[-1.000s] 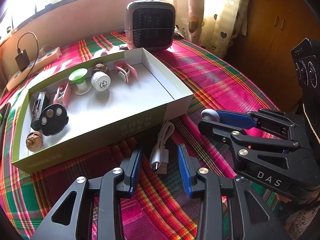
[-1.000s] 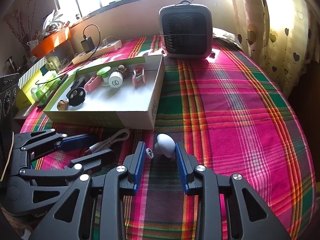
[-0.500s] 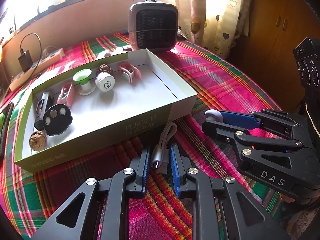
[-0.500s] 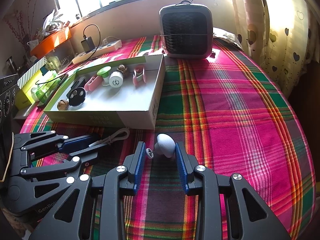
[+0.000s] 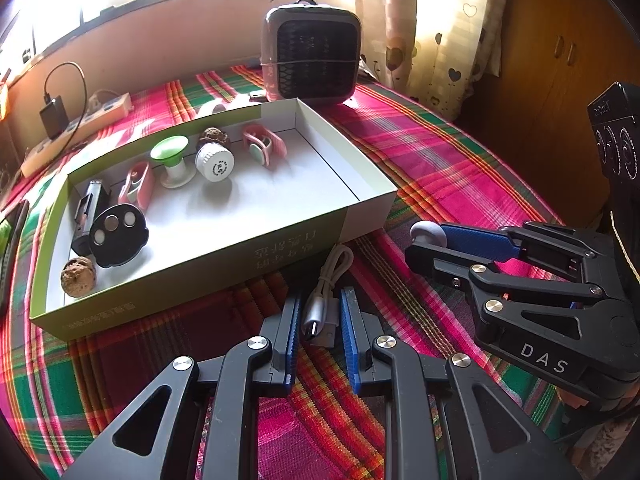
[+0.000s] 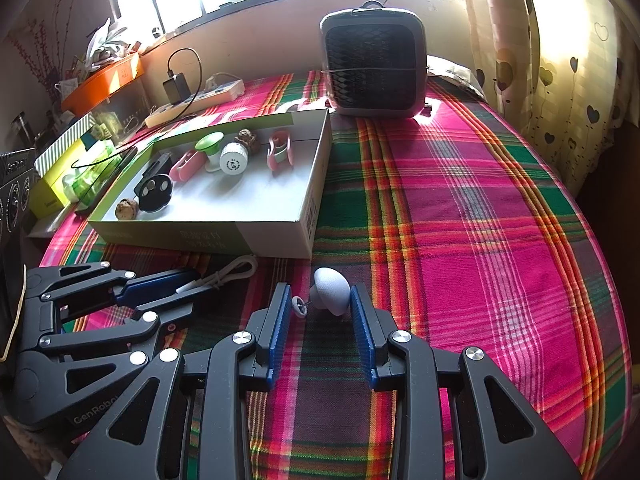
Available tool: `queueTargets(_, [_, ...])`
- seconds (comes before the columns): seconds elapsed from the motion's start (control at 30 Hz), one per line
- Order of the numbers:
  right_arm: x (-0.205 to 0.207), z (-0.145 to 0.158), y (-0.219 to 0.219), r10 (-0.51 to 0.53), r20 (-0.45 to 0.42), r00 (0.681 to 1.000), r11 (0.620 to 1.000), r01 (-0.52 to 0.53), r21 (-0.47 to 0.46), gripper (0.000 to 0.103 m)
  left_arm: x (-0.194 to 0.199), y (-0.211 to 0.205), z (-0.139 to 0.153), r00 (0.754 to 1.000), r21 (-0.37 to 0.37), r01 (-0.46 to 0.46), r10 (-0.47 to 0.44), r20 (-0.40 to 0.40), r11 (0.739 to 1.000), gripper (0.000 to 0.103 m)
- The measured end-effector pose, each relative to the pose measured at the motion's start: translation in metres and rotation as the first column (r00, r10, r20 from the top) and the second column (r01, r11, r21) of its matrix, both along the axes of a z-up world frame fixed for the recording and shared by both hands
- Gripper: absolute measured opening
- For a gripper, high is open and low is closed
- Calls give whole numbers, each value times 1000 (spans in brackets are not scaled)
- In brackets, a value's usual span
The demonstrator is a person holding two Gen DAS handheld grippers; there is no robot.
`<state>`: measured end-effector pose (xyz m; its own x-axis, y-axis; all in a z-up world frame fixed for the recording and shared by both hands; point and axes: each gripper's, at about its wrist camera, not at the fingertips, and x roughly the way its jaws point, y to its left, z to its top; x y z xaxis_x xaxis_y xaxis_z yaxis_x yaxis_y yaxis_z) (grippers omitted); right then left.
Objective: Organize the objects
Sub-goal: 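Carry the cable with the left tool and knob with the right into the tray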
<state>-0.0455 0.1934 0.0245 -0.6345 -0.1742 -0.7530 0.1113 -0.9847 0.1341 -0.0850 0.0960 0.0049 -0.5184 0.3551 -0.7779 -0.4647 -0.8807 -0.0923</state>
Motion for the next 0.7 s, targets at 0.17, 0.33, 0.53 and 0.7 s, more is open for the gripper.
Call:
queueTargets(0.17, [2,3,-2,1,-9,1000,1000,-1,3,32,2,-2,3,1000,6,-1,1,-7,1000,17])
queueTargets(0.33, [4,7,-4,2,-17,1000,1000,-2,6,32,4,-6,8,1000,19,-2,2,-13,1000,17])
queueTargets(0.53, [7,14,-7,4,-35,999,1000,-4,6,32,9,-9,17,999,31,-4,5,-34,1000,17])
queueTargets(0.7, [10,21,-9,7,-54,999,1000,-7,8,32,13,-14,26,998,43,-14,16,-57,999,17])
